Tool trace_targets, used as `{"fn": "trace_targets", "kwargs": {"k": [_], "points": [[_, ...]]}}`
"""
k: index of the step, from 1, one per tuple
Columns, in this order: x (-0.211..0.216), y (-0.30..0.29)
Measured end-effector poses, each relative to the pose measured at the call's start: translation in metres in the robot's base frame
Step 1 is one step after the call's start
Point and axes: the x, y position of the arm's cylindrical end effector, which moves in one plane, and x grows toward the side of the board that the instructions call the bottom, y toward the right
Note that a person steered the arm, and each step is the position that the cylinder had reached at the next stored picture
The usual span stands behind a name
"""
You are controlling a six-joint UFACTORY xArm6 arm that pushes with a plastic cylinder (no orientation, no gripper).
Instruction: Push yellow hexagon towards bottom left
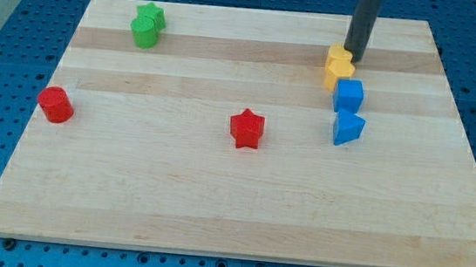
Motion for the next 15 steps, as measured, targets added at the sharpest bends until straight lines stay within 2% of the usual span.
{"fn": "trace_targets", "kwargs": {"k": [2,4,5,6,7,10,12,13,15], "points": [[0.041,0.004],[0.041,-0.080],[0.068,-0.125],[0.069,-0.178],[0.058,-0.182],[0.076,-0.303],[0.151,-0.356],[0.158,-0.376],[0.224,-0.341]]}}
